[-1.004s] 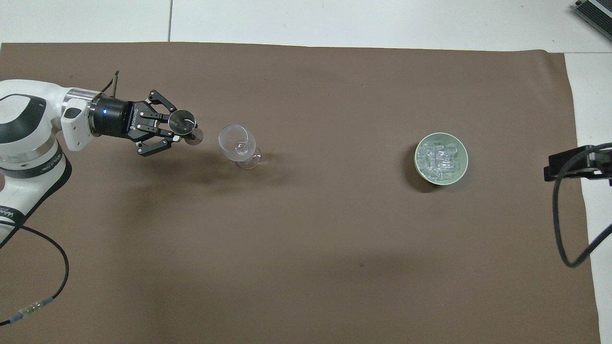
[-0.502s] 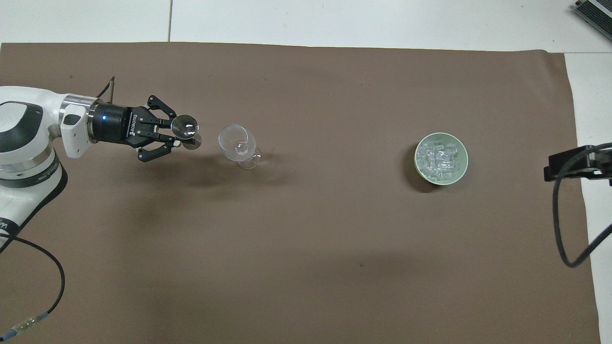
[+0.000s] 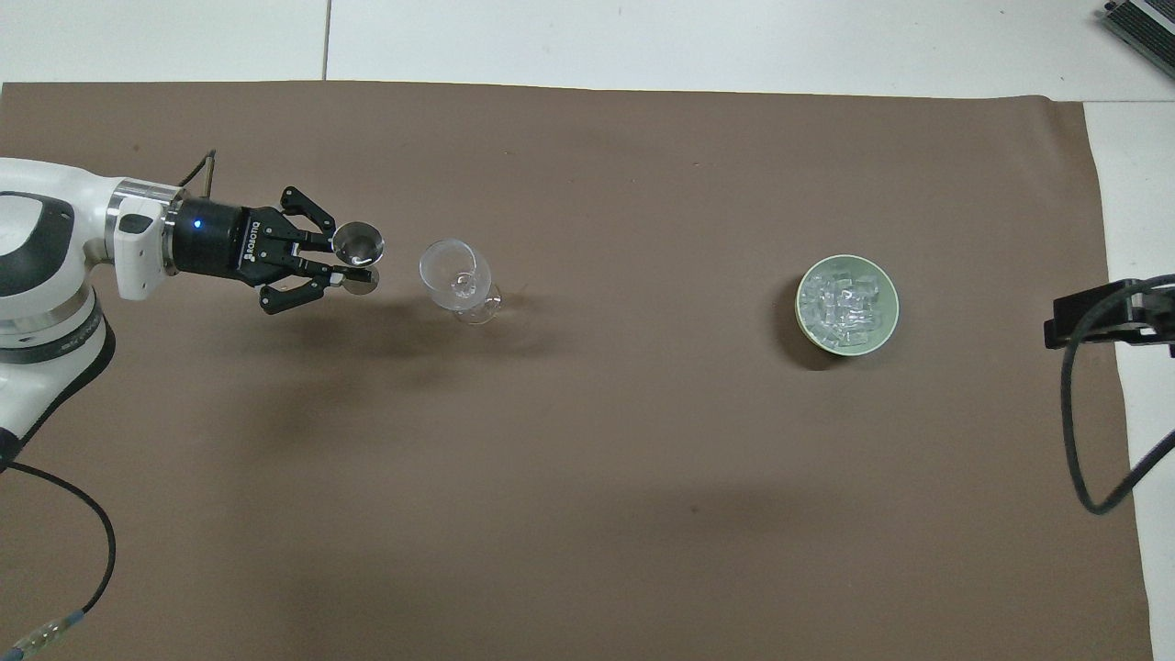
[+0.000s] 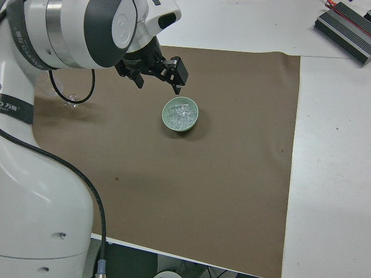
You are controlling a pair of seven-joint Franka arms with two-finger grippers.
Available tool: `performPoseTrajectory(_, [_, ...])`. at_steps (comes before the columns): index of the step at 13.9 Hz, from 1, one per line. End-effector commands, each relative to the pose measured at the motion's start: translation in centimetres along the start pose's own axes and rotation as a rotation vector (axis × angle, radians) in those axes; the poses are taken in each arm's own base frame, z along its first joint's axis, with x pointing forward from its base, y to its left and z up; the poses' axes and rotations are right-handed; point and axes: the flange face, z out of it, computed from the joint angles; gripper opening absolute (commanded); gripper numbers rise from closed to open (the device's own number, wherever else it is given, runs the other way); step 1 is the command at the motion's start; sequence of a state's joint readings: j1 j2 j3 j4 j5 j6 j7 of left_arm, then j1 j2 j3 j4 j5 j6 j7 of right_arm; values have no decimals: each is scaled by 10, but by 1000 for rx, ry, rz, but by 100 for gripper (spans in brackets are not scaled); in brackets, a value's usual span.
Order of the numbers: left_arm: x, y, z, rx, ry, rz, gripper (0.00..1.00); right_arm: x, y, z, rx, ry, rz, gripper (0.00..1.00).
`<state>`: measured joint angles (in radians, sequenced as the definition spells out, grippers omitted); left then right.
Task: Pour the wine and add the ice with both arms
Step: 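Lift the silver cup with the left gripper over the wine glass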
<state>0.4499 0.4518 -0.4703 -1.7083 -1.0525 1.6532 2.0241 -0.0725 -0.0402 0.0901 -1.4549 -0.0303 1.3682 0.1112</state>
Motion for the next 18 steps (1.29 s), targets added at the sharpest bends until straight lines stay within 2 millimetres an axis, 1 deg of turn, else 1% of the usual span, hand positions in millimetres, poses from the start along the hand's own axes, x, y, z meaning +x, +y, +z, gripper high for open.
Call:
performPoseTrajectory(1, [8, 8, 3, 16, -44, -18, 0, -4, 6, -3, 22, -1, -17, 100])
performPoseTrajectory(2, [7, 7, 2, 21, -69, -14, 0, -4, 5, -3, 23, 1, -17, 100])
performPoseTrajectory(3, [8, 5, 7, 11, -116, -3, 0, -4, 5, -3, 23, -1, -17, 100])
performPoseTrajectory(5, [13, 5, 6, 22, -148, 7, 0, -4, 5, -4, 23, 2, -17, 100])
performPoseTrajectory(8, [15, 5, 8, 22, -151, -20, 0, -4, 6, -3, 22, -1, -17, 100])
performPoseTrajectory(9, [15, 5, 15, 11, -151, -18, 0, -4, 6, -3, 22, -1, -15, 100])
performPoseTrajectory(11, [16, 3, 17, 17, -156, -15, 0, -4, 5, -3, 23, -1, -17, 100])
performPoseTrajectory(12, [18, 3, 23, 12, -160, -14, 0, -4, 5, -3, 23, -1, -17, 100])
performPoseTrajectory(14, [23, 2, 22, 38, -185, -4, 0, -4, 6, -3, 22, -1, -17, 100])
performPoseTrajectory(17, [26, 3, 28, 29, -228, -18, 0, -4, 5, -3, 23, -1, -17, 100])
performPoseTrajectory(18, [27, 3, 27, 27, -243, -12, 0, -4, 6, -3, 22, -1, -17, 100])
